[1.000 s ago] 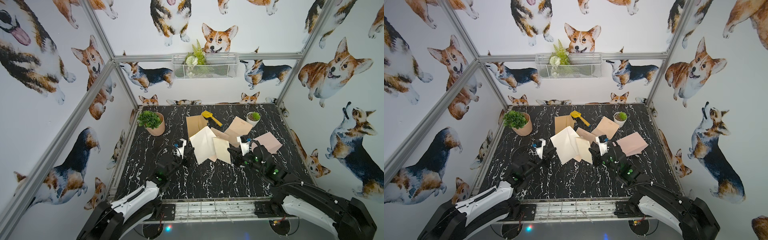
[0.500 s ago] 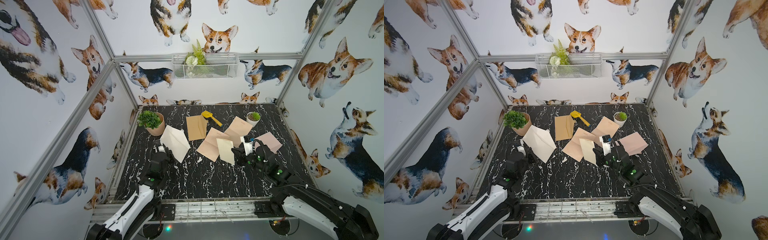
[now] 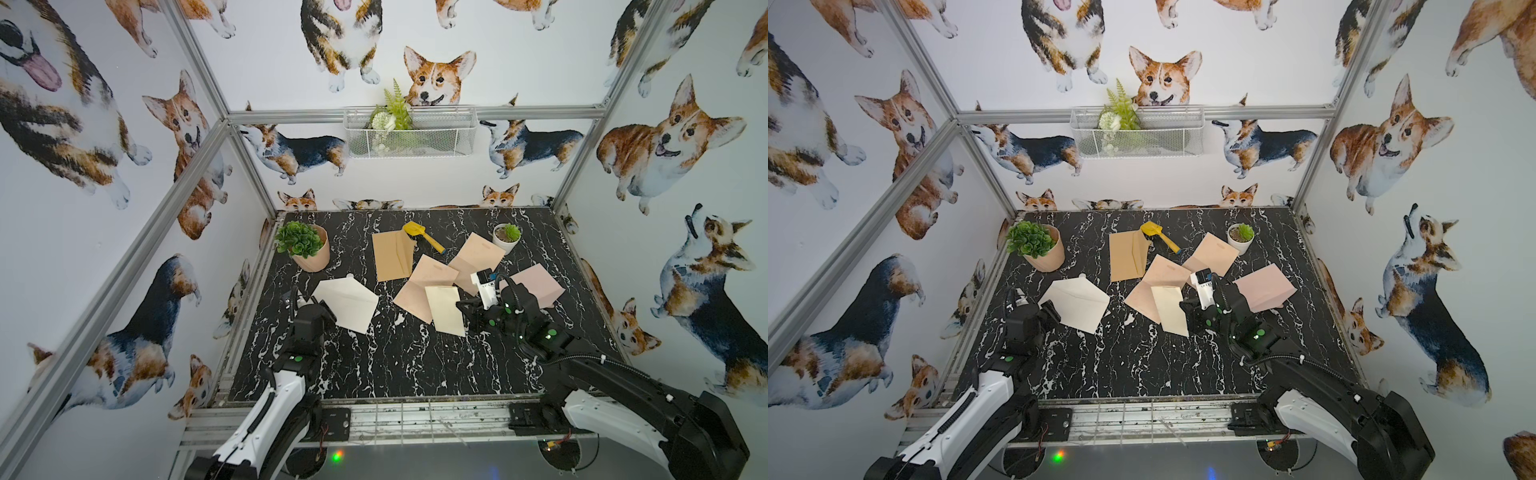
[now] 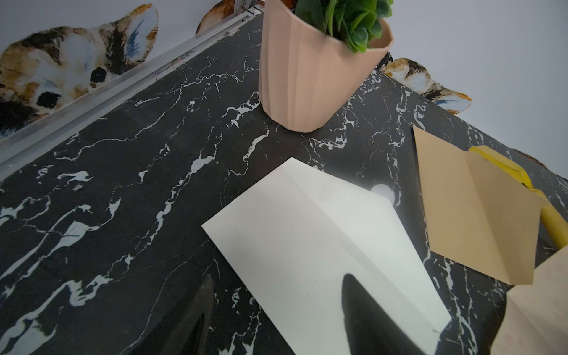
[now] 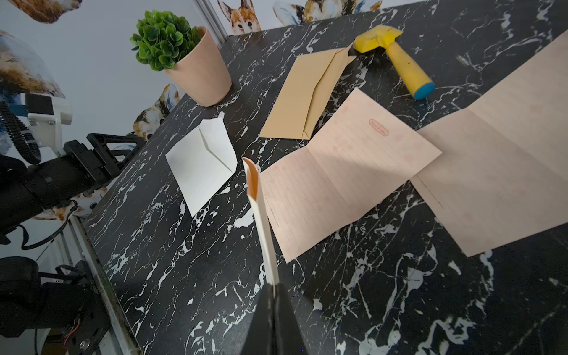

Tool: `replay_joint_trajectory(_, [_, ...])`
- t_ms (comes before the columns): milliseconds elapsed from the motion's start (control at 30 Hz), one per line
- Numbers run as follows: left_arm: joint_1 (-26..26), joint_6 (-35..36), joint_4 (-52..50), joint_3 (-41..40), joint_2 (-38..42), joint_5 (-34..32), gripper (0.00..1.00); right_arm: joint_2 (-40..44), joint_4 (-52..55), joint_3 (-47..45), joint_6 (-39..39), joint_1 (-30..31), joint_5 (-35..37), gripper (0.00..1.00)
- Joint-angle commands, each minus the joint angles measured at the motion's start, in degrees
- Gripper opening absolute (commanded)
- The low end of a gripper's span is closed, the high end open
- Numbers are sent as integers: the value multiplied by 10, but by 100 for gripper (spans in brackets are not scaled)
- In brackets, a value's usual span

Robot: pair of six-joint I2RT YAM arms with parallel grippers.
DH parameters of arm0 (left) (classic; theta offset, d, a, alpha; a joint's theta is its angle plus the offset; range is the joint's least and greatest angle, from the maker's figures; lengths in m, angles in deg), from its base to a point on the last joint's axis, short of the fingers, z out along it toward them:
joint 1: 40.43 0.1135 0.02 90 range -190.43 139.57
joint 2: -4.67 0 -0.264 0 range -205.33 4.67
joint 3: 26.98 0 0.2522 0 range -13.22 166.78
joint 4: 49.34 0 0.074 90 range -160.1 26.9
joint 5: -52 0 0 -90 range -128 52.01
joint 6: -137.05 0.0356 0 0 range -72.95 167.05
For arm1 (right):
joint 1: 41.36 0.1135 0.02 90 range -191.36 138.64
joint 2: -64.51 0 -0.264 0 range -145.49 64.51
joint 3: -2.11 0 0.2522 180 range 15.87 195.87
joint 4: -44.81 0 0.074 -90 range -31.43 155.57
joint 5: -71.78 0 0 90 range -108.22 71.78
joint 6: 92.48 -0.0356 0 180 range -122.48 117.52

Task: Take the letter paper out of the envelope
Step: Place the envelope at the center of the board, then place the letter paper at the center of the board.

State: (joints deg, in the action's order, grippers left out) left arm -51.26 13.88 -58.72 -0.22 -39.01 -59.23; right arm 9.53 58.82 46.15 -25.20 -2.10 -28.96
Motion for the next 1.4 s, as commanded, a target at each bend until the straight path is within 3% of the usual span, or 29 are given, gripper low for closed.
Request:
replay_joint_trajectory(0, [2,4,24,-11,13,24,68,-17,101,38,-28,-3,15,0])
replay_joint_trajectory(133, [-2,60,187,-19,-50,254,56,-31,178,61,-44,-11,15,0])
replay_joint_trajectory(333, [-90,91,277,57,-228,400,40,-55,254,77,-65,-12,18,1])
replay_joint_trajectory(467, [-187,135,278,83,-255,383,39,-88,277,79,-73,-12,17,2])
replay_joint_trajectory(600, [-249,177,269,100,-262,388,39,-135,258,65,-78,-14,12,4])
replay_joint_trajectory(800, [-283,176,289,145,-348,477,37,-161,257,68,-73,-15,32,22])
replay_joint_trajectory(900, [-304,176,270,174,-392,480,33,-155,265,66,-71,-19,49,36])
replay_joint_trajectory(1000, [-325,195,206,212,-423,460,29,-139,264,54,-73,-23,55,41])
replay_joint_trajectory(1133, [-358,237,97,266,-454,401,25,-117,248,30,-75,-36,44,44])
replay_joint_trajectory(1367, [-360,213,33,276,-471,382,20,-114,159,-16,-92,-48,-40,44])
